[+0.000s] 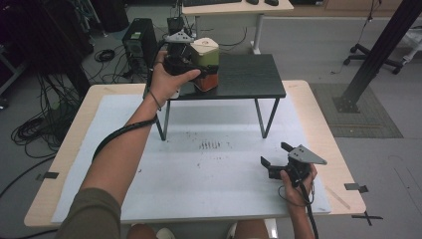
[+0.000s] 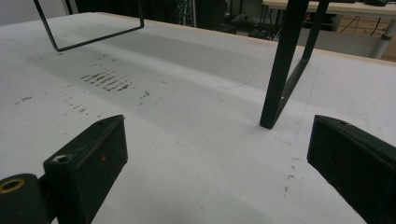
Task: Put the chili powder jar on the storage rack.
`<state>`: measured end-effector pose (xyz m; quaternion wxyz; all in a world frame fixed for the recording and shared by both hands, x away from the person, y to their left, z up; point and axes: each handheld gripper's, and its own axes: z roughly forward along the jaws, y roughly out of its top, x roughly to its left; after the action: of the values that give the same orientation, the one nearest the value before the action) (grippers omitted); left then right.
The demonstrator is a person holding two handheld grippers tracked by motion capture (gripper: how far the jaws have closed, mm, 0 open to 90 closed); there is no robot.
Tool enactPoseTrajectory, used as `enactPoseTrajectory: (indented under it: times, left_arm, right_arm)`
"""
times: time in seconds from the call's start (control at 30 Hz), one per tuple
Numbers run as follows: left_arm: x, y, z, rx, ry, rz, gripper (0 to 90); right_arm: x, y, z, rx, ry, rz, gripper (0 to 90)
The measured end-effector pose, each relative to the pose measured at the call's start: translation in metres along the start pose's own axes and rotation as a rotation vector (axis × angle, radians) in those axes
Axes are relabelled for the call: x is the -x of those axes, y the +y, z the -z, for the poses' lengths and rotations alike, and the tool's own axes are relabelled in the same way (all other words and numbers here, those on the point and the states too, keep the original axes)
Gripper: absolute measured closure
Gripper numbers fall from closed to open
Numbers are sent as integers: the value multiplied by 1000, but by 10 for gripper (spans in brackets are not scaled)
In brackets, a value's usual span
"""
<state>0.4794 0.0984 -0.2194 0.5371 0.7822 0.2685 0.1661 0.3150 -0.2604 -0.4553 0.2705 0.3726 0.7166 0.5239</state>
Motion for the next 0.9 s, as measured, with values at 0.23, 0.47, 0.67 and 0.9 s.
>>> enactPoseTrajectory:
  times: [0.23, 0.47, 0.67, 0.9]
  left_arm:
    - [0, 0, 0, 0, 0, 0, 287]
    - [0, 0, 0, 2, -1, -2, 287]
    - [0, -1, 0, 4, 1, -2, 287]
    - [0, -1, 0, 5, 1, -1, 286]
  right_arm:
    - [0, 0, 0, -1, -1, -1, 49]
    - [0, 0, 0, -2, 0, 1, 49]
    - [0, 0, 0, -3, 1, -1, 49]
    - [0, 0, 0, -3, 1, 3, 49]
